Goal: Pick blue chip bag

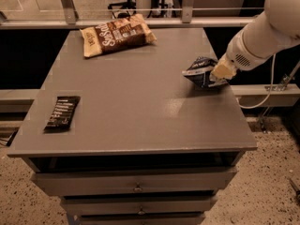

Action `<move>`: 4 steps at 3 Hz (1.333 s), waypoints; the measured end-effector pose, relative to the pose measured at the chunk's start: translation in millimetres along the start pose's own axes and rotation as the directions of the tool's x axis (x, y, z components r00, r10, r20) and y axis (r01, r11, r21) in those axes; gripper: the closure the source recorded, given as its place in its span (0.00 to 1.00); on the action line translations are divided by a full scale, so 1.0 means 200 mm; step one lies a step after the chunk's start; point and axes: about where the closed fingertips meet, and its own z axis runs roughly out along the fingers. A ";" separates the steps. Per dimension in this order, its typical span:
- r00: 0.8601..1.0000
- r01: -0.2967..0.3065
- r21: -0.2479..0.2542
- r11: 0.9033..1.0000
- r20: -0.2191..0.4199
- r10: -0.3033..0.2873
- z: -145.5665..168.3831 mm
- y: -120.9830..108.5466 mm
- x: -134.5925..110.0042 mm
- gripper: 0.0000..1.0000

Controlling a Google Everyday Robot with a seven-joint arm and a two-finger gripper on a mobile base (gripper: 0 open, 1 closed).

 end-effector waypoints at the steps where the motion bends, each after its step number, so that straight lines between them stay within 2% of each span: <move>1: 0.985 0.063 -0.056 0.996 0.161 -0.053 -0.09 0.00 -0.17 1.00; 2: 0.928 0.148 -0.127 0.981 0.362 -0.093 -0.16 0.04 -0.35 1.00; 3: 0.840 0.213 -0.199 0.957 0.538 -0.075 -0.20 0.14 -0.51 1.00; 4: 0.763 0.267 -0.296 0.917 0.646 -0.013 -0.21 0.30 -0.68 1.00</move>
Offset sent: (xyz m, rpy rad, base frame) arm -0.0076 0.0964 0.0985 0.5251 -0.2050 0.5470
